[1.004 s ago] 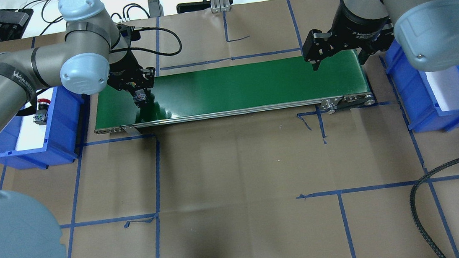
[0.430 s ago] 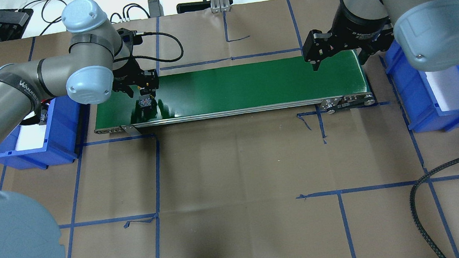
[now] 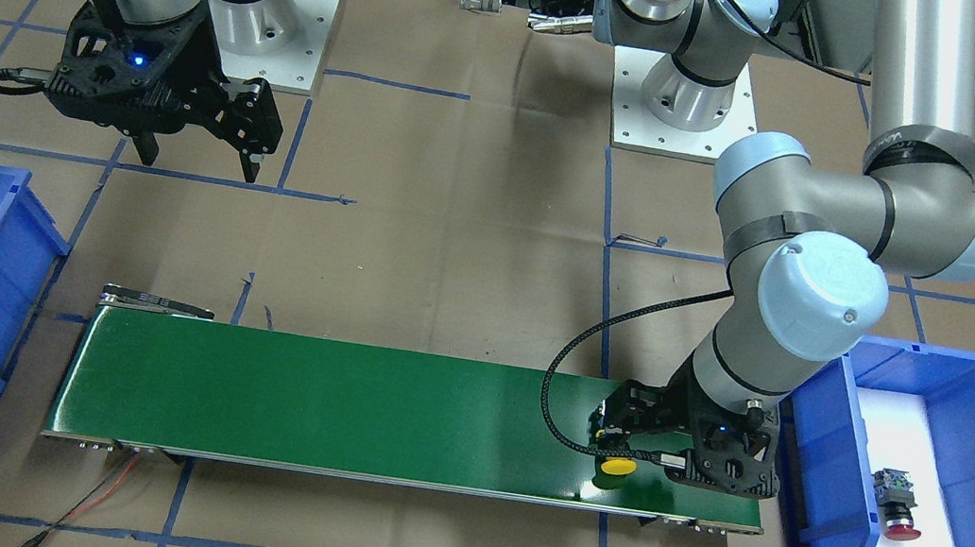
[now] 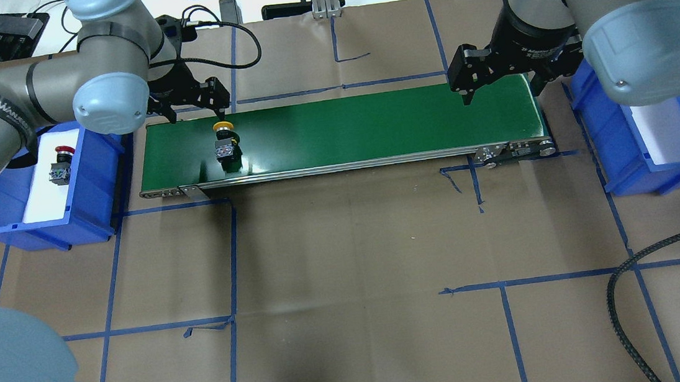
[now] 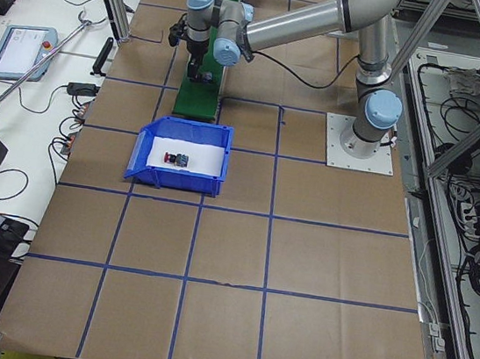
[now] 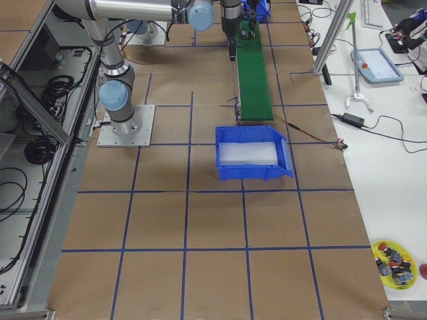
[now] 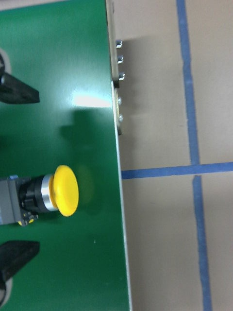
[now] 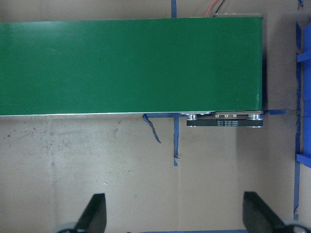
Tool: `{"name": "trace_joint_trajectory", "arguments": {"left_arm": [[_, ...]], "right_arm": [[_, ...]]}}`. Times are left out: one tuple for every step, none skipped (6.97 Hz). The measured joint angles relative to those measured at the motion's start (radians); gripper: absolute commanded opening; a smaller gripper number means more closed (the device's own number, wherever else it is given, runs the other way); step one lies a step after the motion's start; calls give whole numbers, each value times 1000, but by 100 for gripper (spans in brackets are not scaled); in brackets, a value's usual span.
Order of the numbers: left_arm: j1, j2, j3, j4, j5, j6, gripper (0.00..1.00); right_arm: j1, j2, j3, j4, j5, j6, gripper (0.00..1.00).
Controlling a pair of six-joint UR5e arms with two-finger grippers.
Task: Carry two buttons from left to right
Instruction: 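Release the yellow button and move the left gripper back over the bin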
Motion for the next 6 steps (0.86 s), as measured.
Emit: {"name": "trace_joint_trajectory", "arguments": {"left_arm": [[2,16,71,-108,0,6,100],[7,24,151,-216,1,10,100],[21,22,211,-280,1,16,100],[50,18,243,-306,0,33,100],[90,15,258,-314,0,62,100],[140,13,264,-317,0,104,100]], "right_arm": [[0,1,0,-1,-1,0,100],[0,1,0,-1,-3,0,100],[0,2,0,-2,-4,0,100],[0,2,0,-2,-6,0,100],[0,2,0,-2,-7,0,100],[0,3,-1,-2,-6,0,100]]}}
